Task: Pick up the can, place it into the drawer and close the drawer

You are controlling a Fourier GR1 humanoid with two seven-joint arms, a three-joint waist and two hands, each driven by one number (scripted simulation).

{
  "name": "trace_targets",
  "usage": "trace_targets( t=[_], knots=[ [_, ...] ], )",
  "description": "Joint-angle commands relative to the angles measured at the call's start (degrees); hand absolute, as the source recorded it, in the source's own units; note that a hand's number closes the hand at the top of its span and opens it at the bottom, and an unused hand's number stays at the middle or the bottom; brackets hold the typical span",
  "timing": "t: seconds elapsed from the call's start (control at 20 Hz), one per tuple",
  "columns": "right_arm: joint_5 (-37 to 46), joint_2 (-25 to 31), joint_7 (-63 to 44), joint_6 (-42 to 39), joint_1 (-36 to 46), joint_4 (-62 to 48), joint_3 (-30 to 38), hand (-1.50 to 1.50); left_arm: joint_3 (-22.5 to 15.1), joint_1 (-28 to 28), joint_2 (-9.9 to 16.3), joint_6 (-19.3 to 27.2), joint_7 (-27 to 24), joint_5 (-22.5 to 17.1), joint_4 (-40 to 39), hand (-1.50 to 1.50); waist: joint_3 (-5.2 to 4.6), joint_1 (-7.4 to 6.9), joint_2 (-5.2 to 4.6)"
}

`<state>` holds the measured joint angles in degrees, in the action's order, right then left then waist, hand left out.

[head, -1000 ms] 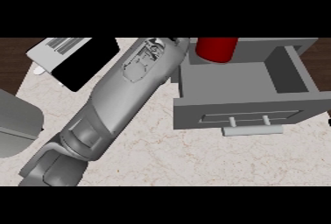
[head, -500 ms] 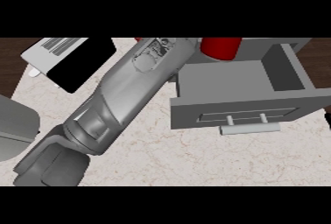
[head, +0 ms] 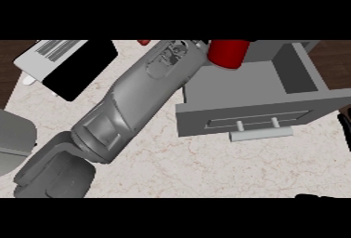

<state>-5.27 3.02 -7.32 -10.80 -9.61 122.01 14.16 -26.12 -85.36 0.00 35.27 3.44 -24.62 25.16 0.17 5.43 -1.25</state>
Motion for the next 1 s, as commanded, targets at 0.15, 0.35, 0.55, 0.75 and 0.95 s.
trace_targets(
  t=[0.15, 0.35, 0.55, 0.75, 0.95],
  knots=[
    [1.3, -1.1, 2.8, 0.2, 0.8, -2.6, -0.8, -1.5, -3.5, -0.4, 0.0, 0.8, -1.9, -1.8, -3.9, 1.5, 0.04, 0.53, -0.23],
    [-0.4, 1.8, 0.2, -0.1, 3.1, -2.3, 1.6, -1.5, -6.9, 1.1, 0.0, 0.8, -2.8, -2.5, -2.8, 1.5, 0.03, 1.05, -0.18],
    [-1.4, 2.3, -1.0, -0.8, 3.6, -1.2, 1.1, -1.5, -7.9, 3.3, 0.0, 3.5, -5.8, -3.0, -4.7, -1.5, 0.01, 1.82, -0.53],
    [1.0, 1.6, -1.3, 0.1, 3.4, -0.3, -0.3, -1.5, -8.7, 4.0, 0.0, 4.9, -6.5, -4.1, -4.9, -1.5, -0.03, 1.45, -0.4],
    [-0.1, 1.3, -2.0, -0.1, 4.2, 0.8, -1.2, -1.5, -9.5, 2.3, 0.0, 7.1, -5.1, -5.1, -5.9, -1.5, -0.02, 2.3, -0.59]
  ],
)
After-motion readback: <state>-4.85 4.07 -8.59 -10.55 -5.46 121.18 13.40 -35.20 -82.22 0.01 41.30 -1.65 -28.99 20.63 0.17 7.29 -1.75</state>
